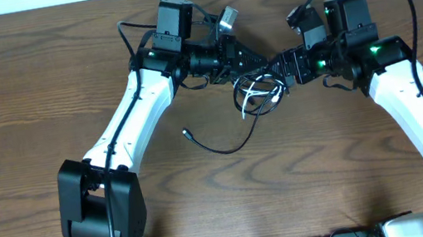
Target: Untangle cables
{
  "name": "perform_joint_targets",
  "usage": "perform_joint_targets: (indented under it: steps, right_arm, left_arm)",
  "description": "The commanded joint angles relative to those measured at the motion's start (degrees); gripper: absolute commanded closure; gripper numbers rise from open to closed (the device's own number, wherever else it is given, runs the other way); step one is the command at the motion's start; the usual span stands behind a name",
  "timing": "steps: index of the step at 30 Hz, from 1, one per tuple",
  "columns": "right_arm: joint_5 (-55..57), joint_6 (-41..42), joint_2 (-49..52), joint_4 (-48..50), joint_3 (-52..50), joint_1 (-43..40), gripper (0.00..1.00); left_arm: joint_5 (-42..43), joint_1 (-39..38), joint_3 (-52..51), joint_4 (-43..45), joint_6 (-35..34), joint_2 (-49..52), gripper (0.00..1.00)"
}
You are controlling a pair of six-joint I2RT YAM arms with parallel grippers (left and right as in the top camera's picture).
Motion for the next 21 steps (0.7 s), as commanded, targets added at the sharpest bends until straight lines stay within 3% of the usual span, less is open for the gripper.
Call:
perform_joint_targets:
  steps: [1,11,21]
  right_arm:
    - [-1.4,-0.9,-0.1,-0.5,-0.8,0.5,0.22]
    - [-1.8,-1.3,2.0,-0.5,-0.9,3.6,0.23]
    - [-1.8,1.7,9.3,3.0,-0.9,4.3,0.49]
  left_arm:
    - [2.4,0.1,0.5,0.1,-0.3,-0.1,0.93]
    - [2.4,0.1,0.5,0.3,-0.5,-0.1,0.92]
    - [2.4,0.1,0.5,0.5,-1.7,-0.1,0.93]
